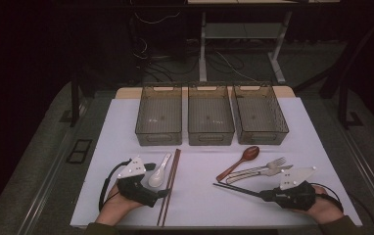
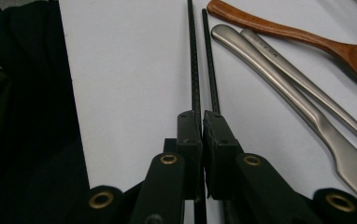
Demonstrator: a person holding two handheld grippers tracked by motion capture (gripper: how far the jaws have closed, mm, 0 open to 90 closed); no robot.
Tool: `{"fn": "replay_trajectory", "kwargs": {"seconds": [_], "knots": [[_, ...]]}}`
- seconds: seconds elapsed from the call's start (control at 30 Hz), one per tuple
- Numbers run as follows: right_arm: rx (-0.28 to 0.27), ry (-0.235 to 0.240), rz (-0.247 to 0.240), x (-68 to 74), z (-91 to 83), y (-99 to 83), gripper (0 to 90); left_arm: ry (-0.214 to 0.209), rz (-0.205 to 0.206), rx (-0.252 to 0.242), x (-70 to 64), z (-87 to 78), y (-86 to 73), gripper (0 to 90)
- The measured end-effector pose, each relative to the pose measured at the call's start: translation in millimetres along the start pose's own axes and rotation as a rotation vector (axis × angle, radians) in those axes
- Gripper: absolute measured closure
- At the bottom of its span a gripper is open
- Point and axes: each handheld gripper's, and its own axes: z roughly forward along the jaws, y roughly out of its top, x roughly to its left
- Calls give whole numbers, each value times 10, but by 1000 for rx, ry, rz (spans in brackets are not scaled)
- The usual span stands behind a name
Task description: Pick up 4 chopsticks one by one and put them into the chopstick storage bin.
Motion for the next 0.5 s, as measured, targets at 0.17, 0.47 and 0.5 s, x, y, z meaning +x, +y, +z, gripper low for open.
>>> {"fn": "replay_trajectory", "kwargs": {"seconds": [0.17, 0.47, 0.5], "knots": [[-20, 3, -2, -13, -30, 7, 853, 1, 0, 3, -9, -5, 1, 0], [-36, 6, 4, -38, -40, 55, 853, -1, -5, 6, -46, -7, -38, 0], [-40, 6, 2, -42, -36, 64, 853, 1, -9, 7, -55, -17, -39, 0]]}}
